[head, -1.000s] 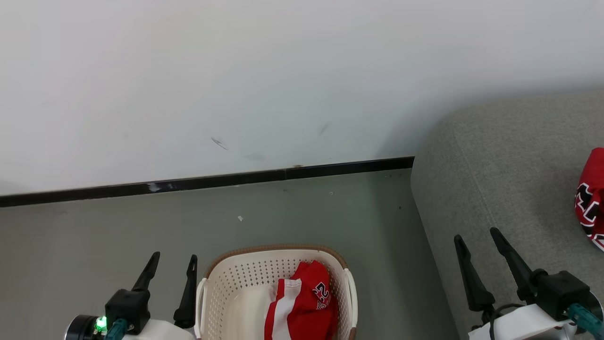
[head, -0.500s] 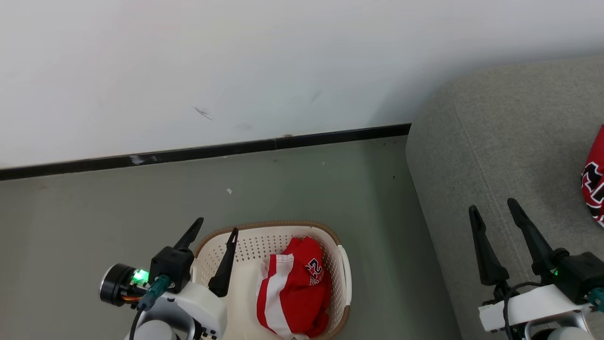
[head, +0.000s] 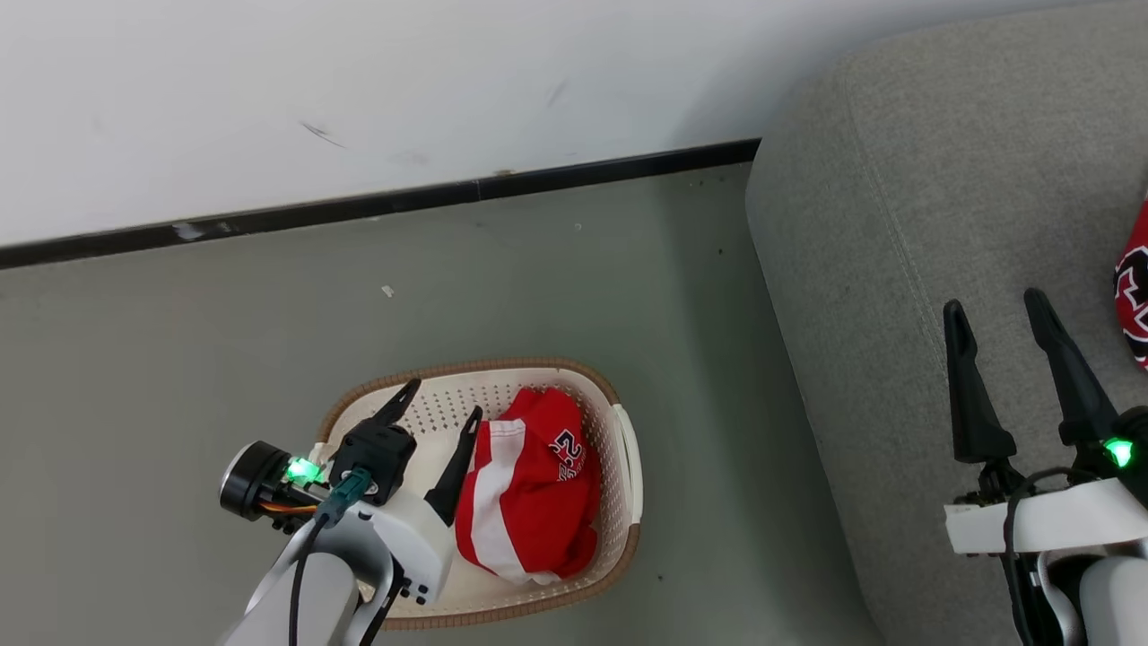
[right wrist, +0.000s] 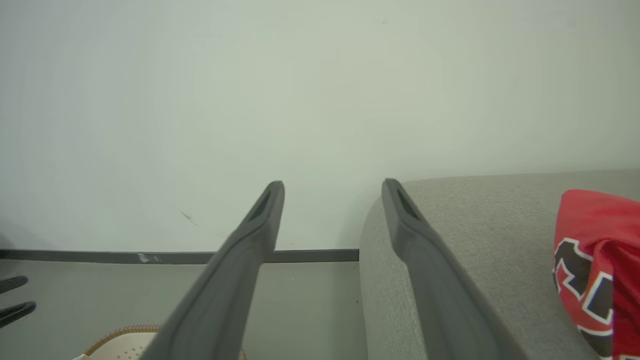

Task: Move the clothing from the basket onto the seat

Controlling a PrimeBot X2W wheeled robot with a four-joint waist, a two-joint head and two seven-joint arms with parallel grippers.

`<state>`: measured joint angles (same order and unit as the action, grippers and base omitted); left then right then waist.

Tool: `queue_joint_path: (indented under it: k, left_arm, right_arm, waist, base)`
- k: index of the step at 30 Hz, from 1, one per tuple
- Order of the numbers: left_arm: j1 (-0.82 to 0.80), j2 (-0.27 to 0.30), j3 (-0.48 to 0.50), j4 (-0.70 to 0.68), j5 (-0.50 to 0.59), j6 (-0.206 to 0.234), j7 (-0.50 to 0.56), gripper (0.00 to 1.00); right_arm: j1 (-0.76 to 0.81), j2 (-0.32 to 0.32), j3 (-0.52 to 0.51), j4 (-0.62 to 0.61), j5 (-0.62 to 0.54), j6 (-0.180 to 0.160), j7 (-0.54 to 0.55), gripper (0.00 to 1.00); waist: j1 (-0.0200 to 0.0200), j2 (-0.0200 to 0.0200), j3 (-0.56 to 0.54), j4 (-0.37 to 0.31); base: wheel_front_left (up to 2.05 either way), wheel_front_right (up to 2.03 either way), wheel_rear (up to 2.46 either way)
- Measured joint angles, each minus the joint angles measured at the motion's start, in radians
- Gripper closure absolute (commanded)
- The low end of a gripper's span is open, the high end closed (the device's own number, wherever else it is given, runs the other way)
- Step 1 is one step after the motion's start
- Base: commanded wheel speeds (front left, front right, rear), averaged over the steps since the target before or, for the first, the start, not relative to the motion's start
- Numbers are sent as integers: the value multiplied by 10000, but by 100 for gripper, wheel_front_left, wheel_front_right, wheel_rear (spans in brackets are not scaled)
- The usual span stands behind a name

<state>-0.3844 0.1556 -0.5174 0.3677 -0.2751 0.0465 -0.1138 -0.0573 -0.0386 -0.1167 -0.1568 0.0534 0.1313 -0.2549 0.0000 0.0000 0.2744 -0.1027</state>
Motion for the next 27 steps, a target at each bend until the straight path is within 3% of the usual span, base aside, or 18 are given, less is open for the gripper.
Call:
queue_joint_path:
  k: [27]
  left_arm:
    - [-1676,470,-360,2610,1014,-153,109,0]
  right_arm:
    - [-2376,-6,-8,-663,378,0,-2,0]
  waist:
    - [1,0,2881,-1270]
  base:
    - [0,0,0]
